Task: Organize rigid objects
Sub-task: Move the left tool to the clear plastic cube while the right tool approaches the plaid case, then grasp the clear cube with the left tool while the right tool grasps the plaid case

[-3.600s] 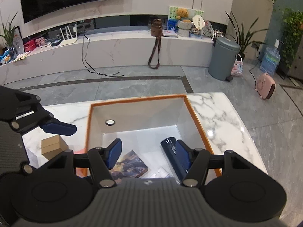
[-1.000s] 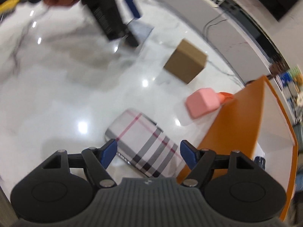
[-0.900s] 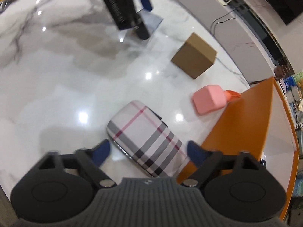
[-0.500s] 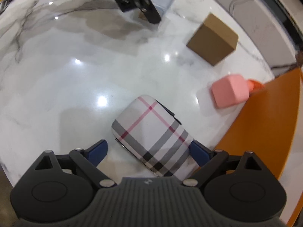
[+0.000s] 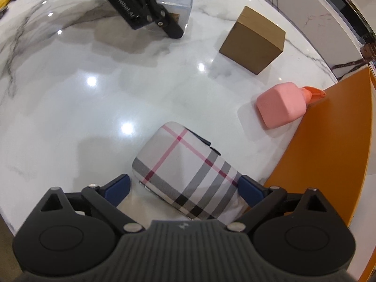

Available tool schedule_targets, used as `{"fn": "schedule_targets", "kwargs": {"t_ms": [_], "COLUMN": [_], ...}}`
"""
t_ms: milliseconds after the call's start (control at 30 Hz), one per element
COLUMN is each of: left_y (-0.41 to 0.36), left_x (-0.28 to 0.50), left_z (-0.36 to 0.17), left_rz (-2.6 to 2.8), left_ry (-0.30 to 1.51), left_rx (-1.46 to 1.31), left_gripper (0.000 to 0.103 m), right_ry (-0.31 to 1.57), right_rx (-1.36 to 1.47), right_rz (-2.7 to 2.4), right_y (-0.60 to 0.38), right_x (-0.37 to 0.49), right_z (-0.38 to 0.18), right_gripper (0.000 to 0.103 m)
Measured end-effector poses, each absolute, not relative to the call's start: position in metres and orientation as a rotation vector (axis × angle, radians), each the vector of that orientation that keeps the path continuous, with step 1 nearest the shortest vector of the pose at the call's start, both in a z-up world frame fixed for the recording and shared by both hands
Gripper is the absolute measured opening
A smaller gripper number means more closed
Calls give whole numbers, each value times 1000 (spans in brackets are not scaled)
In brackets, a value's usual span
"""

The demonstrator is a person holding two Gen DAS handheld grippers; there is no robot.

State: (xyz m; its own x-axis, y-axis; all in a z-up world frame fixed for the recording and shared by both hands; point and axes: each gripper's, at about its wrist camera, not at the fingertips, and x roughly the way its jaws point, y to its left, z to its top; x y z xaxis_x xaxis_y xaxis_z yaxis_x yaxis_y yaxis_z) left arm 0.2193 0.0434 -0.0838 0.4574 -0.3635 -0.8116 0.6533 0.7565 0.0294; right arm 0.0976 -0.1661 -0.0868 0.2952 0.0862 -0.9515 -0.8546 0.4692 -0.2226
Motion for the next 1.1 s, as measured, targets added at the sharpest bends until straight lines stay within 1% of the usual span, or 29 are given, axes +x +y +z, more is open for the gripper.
{"fn": "schedule_targets", "kwargs": {"t_ms": [33,100,200,367,467,533,700,867,900,933,967,1000,1033,1100], "left_y": [44,46,51,60,67,71,73,70,71,71,72,72,73,74], "left_x": [221,221,221,204,189,180,156,142,142,141,138,135,132,125], "left_z": [-83,-82,-80,-78,-78,-77,-74,-74,-75,-75,-75,-75,-75,-75], "left_rz": [-645,-634,-602,-585,-561,-544,-501,-491,-485,-477,-467,-457,-450,-449], "left_ry": [899,908,941,949,948,957,1001,996,994,993,991,988,985,979], "left_rx": [346,318,263,226,191,164,168,188,184,179,176,176,177,184], "left_gripper": [69,53,53,53,53,53,53,53,53,53,53,53,53,53], "right_ry": [1090,1093,1104,1098,1090,1080,1068,1063,1059,1053,1048,1049,1056,1067], "right_rx": [-854,-819,-813,-849,-838,-815,-820,-814,-816,-819,-823,-824,-826,-844], "right_rz": [739,738,721,735,750,752,726,631,600,574,557,556,584,706], "right_y": [-165,-164,-163,-163,-165,-165,-160,-142,-135,-130,-125,-123,-123,-128], "right_x": [99,101,104,96,92,88,82,80,80,82,84,85,86,88], "right_z": [-87,-87,-85,-81,-75,-69,-70,-76,-77,-78,-79,-79,-77,-74], "right_gripper": [102,102,93,87,76,67,63,53,49,48,49,56,69,76]}}
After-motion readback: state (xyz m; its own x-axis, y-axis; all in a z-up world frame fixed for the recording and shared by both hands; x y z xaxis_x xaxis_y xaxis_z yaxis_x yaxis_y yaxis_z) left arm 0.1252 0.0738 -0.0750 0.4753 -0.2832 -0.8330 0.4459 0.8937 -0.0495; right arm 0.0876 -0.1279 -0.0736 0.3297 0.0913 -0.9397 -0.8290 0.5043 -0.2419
